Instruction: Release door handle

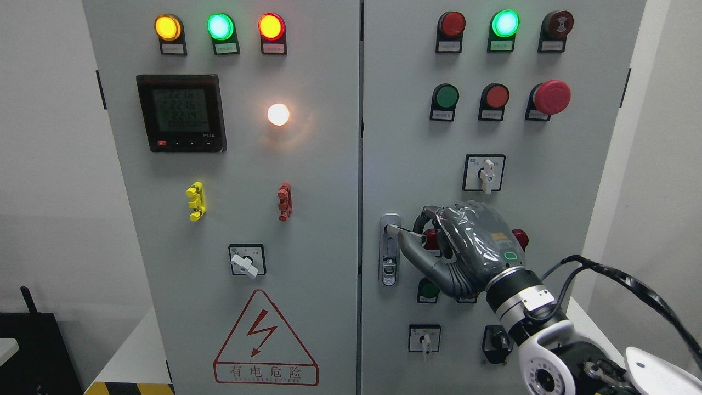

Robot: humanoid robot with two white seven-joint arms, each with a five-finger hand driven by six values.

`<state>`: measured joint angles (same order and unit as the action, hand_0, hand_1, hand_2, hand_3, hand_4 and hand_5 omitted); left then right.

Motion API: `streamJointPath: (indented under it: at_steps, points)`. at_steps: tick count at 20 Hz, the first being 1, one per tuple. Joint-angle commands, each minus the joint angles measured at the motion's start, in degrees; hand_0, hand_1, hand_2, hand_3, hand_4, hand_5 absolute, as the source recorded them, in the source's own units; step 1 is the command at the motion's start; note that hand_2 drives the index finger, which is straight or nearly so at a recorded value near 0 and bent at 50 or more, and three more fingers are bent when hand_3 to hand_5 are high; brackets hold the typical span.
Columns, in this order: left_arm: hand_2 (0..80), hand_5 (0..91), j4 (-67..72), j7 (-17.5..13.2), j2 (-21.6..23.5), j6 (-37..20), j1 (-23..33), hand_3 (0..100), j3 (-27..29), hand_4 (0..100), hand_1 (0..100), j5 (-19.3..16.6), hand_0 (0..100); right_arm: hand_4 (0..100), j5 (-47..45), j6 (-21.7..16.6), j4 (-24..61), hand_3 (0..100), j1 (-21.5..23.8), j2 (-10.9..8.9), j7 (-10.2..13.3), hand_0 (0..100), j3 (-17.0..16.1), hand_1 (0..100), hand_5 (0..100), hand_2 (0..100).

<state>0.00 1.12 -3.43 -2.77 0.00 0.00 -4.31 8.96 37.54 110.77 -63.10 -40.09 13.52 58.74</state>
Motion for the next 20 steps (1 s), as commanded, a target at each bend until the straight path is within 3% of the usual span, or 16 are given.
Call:
streamJointPath:
  at_steps: [1,20]
  points:
    - [0.0,0.0,0.5,0.0,0.0,0.0,-0.2,0,0.1,0,39,0.0,12,100,0.0,0.0,0.2,100,0.3,0.02,0.0,45,-0.2,1,100,51]
    - [0.0,0.0,0.5,0.0,0.0,0.0,-0.2,0,0.1,0,39,0.0,12,100,0.0,0.0,0.2,100,0.4,0.02,0.0,45,-0.3,1,100,52]
